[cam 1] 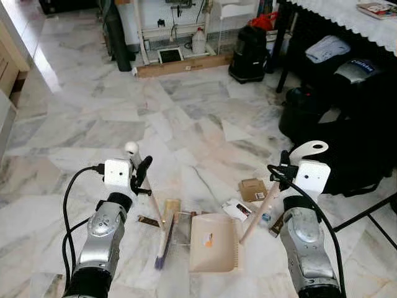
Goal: Sweep floor
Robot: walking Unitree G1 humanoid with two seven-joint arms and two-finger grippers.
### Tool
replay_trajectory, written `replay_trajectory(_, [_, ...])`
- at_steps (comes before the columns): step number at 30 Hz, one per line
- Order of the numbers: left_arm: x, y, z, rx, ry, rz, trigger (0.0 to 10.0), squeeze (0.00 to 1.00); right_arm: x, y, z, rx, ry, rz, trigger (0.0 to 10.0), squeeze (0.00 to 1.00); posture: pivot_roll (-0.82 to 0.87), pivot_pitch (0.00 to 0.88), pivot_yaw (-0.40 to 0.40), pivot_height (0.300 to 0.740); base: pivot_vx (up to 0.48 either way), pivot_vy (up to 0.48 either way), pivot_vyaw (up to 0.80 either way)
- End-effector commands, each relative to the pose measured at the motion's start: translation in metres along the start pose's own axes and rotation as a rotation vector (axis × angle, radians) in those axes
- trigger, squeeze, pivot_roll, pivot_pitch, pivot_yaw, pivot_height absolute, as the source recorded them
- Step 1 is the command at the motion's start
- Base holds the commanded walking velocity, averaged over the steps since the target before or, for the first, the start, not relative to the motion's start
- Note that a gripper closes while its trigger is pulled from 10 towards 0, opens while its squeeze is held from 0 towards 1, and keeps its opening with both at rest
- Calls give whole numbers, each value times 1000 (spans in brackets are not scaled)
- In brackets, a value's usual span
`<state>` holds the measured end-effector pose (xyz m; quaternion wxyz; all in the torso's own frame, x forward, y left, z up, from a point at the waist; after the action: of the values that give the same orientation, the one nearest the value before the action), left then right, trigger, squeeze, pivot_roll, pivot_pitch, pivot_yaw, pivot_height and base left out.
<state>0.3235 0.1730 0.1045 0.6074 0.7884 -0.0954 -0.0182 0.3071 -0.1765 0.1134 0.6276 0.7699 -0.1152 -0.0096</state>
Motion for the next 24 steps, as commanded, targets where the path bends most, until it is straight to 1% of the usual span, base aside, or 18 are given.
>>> replay_trajectory(1, [5,4,0,9,-18,8,10000,0,2,11,0,6,2,49,10000,0,-20,90,12,740,0,0,0])
replay_trajectory(4, [6,1,0,4,-25,-2,10000,0,2,12,0,4,-2,52,10000,0,-21,92,12,740,0,0,0])
replay_trajectory(6, [8,-2,0,-2,-24,-12,10000,0,2,18,2,-5,-15,95,10000,0,-21,93,12,740,0,0,0])
replay_trajectory(7, [8,-2,0,-2,-24,-12,10000,0,2,18,2,-5,-15,95,10000,0,-21,93,12,740,0,0,0])
replay_trajectory(8, [10,-1,-1,-9,-9,-1,10000,0,2,25,1,-23,-5,143,10000,0,-22,94,13,740,0,0,0])
replay_trajectory(11, [13,1,-1,-11,11,15,10000,0,2,37,0,-42,-5,214,10000,0,-24,95,14,740,0,0,0])
replay_trajectory(14, [15,0,0,-10,15,18,10000,0,1,40,1,-47,-21,234,10000,0,-25,97,14,740,0,0,0])
replay_trajectory(16, [17,-2,3,-12,6,15,10000,0,1,41,2,-45,-35,237,10000,0,-27,98,13,740,0,0,0])
replay_trajectory(20, [20,-5,7,-15,-11,9,10000,0,0,37,4,-63,-40,211,10000,0,-33,100,14,740,0,0,0])
replay_trajectory(22, [24,-7,9,-45,-7,-1,10000,0,-1,33,6,-73,-46,194,10000,0,-33,100,14,740,0,0,0])
replay_trajectory(24, [26,-10,10,-50,-6,-21,10000,0,-3,30,7,-79,-49,176,10000,0,-44,102,15,740,0,0,0])
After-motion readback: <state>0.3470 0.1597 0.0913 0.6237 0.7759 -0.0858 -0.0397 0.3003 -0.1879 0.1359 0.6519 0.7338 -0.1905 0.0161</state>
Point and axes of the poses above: a point about 5 cm out from each wrist's last joint towards the gripper, its own x axis pointing out of the wrist towards the gripper, its own y axis along the axis of the wrist's last joint, z = x × y, the point moved 1 cm from there along x, pointing out of the wrist towards the gripper, and after that the axes turned 13 degrees about x, right-handed, at the moved point
